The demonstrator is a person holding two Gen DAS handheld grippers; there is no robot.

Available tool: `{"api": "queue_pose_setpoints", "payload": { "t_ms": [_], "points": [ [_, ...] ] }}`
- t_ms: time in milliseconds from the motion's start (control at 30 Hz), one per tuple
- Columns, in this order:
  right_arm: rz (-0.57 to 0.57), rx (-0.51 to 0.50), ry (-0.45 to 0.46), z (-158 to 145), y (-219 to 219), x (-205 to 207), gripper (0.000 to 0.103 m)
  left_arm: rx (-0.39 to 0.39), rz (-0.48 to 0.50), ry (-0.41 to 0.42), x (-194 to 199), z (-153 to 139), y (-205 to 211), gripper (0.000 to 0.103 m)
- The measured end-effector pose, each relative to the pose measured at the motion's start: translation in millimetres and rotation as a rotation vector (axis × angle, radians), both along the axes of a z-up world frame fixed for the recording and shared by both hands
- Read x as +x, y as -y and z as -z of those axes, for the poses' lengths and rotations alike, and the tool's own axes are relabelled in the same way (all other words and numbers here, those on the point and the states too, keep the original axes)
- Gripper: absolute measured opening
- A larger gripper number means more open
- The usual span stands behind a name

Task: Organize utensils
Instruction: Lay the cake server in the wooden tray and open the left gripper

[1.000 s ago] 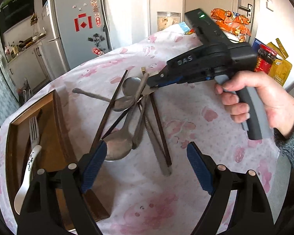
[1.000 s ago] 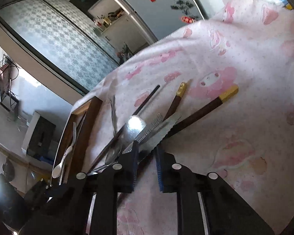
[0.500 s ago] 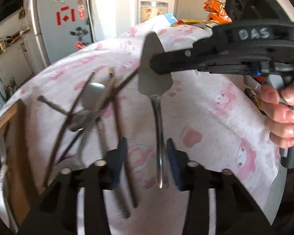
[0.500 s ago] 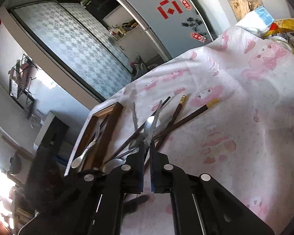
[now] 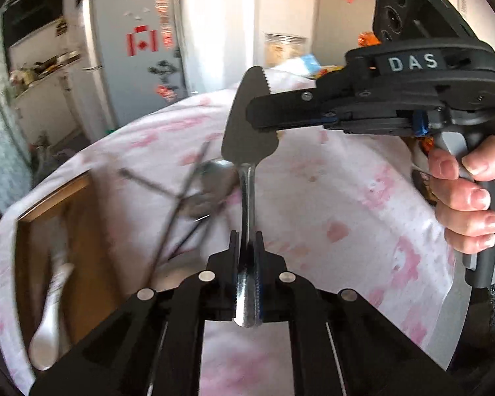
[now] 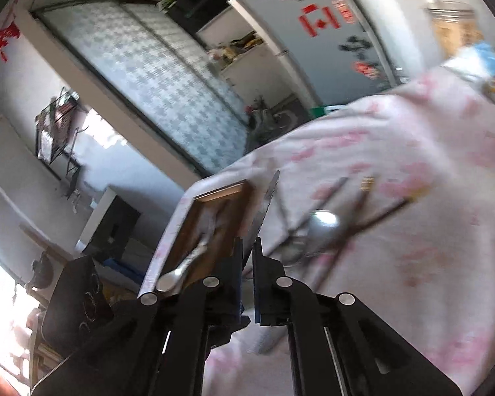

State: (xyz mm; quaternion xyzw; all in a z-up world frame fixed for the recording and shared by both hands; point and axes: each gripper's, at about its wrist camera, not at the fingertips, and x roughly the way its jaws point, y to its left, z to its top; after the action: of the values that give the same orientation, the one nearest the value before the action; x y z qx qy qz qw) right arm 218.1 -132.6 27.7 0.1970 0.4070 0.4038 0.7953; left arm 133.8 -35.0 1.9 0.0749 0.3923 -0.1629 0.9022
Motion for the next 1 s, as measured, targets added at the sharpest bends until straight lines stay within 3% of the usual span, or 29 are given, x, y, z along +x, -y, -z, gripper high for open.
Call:
{"api": "queue_pose_setpoints", "payload": {
  "t_ms": [300, 467, 633, 700, 733, 767, 800, 833, 1000],
  "points": [
    [-0.162, -0.021, -0.065, 28.9, -146.4, 4.0, 0.006, 0.011, -0.223, -0.068, -25.5, 15.0, -129.2, 0.009],
    [-0.170, -0.072, -0.089, 46.1, -185.2, 8.7, 0.007, 0.004, -0.286, -0.098, -24.4, 29.5, -159.5, 0.009],
    [-0.175, -0.124, -0.113, 57.6, -197.0, 8.7, 0.013, -0.013, -0.295, -0.088, -23.2, 31.2, -167.1, 0.009],
    [-0.187, -0.096, -0.130, 57.5, -190.6, 5.3, 0.029, -0.003, -0.297, -0.080, -24.7, 31.6, -163.0, 0.012],
    [-0.186, -0.088, -0.126, 54.8, -184.3, 2.5, 0.054, -0.001, -0.301, -0.069, -26.0, 30.1, -161.5, 0.022],
    [-0.183, -0.087, -0.116, 51.4, -176.3, -0.5, 0.073, -0.002, -0.307, -0.058, -29.1, 28.3, -160.8, 0.028],
    [-0.192, -0.094, -0.106, 48.3, -167.9, -4.4, 0.074, -0.003, -0.317, -0.039, -31.5, 24.7, -161.0, 0.042],
    [-0.199, -0.099, -0.099, 45.3, -161.6, -5.7, 0.074, -0.005, -0.323, -0.020, -33.9, 20.4, -161.4, 0.050],
    [-0.108, -0.126, -0.023, 20.1, -85.9, -2.6, 0.074, -0.025, -0.287, 0.032, -44.4, 0.9, -146.9, 0.058]
  ]
}}
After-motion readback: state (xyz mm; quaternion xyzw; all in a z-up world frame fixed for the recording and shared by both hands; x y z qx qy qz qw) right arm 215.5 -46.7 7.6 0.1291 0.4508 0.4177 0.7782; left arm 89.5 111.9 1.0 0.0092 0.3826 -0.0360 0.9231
